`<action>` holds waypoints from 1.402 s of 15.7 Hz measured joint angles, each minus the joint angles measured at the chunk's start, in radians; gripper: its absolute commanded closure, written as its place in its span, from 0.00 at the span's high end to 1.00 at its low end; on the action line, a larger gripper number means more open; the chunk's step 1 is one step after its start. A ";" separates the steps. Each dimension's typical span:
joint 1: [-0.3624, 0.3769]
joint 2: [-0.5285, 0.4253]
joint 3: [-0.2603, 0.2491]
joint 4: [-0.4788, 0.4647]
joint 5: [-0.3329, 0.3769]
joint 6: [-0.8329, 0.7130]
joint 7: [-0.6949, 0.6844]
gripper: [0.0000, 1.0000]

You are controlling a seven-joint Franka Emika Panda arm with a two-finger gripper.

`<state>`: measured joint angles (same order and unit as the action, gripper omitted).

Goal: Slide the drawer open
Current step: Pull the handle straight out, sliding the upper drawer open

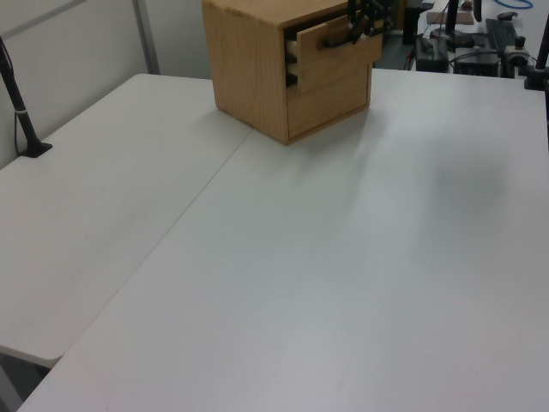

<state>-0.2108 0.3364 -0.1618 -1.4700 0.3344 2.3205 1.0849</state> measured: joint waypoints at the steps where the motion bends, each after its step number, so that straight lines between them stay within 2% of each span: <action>1: -0.001 -0.010 0.000 -0.003 0.000 -0.028 -0.006 0.00; 7: -0.009 -0.067 -0.005 -0.019 0.000 -0.237 -0.060 0.00; 22: -0.011 -0.113 -0.018 -0.028 -0.005 -0.439 -0.116 0.00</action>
<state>-0.2220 0.2237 -0.1794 -1.4982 0.3297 1.8817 0.9691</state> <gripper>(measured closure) 0.828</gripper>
